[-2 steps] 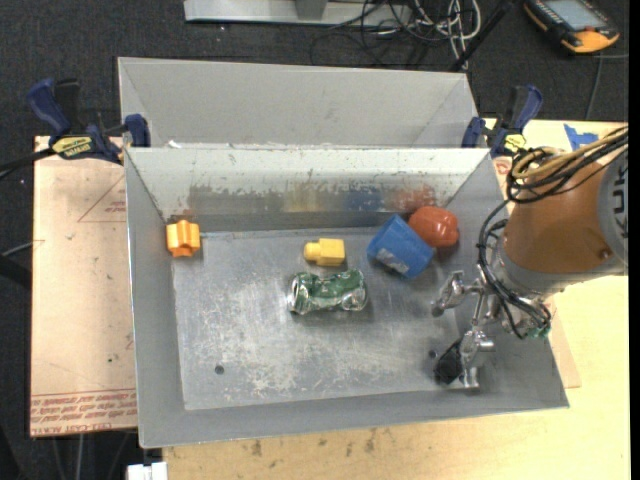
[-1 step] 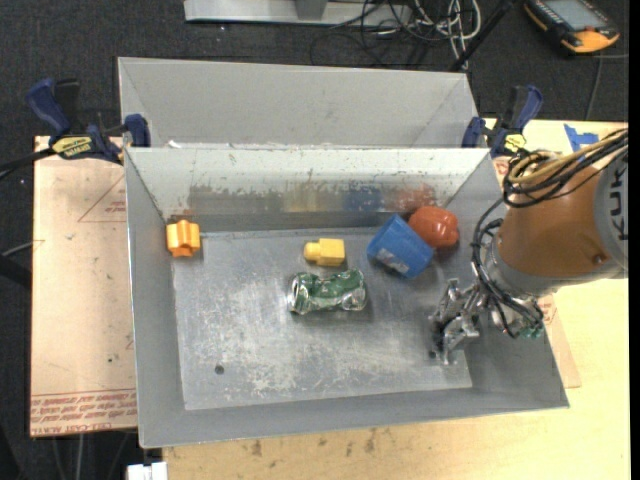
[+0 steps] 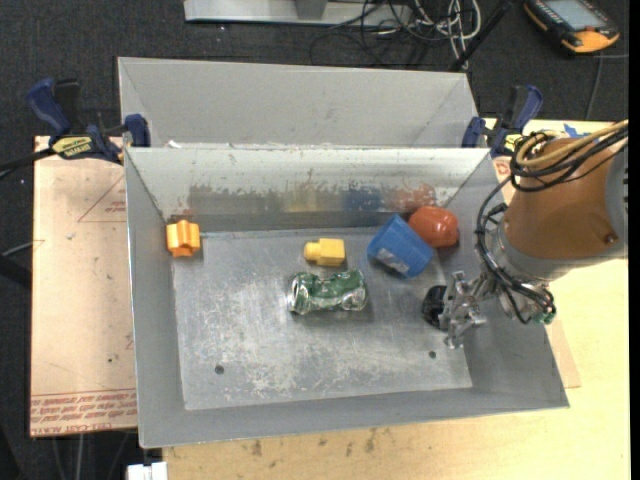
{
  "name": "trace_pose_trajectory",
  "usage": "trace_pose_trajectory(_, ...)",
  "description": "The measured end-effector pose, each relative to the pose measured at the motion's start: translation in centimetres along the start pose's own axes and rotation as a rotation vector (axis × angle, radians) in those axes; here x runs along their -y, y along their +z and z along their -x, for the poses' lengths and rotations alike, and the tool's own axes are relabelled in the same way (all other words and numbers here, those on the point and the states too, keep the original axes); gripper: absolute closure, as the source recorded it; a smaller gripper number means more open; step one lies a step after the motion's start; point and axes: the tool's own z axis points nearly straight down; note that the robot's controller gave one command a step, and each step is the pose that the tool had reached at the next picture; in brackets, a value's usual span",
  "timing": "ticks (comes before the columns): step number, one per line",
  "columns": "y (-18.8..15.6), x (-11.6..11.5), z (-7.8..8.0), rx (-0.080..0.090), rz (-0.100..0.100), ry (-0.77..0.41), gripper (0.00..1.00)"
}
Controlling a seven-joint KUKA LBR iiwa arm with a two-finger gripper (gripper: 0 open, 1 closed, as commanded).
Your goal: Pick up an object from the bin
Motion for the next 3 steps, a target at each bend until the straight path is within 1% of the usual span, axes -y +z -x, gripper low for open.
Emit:
trace_pose_trajectory(1, -5.8, 0.0, -0.9, 0.0, 0.0, 0.0, 1.0)
trace_pose_trajectory(2, 4.0, 0.9, 1.7, 0.011, -0.006, -0.023, 0.0)
trace_pose_trajectory(3, 4.3, 0.7, 1.6, 0.003, -0.003, -0.027, 1.0)
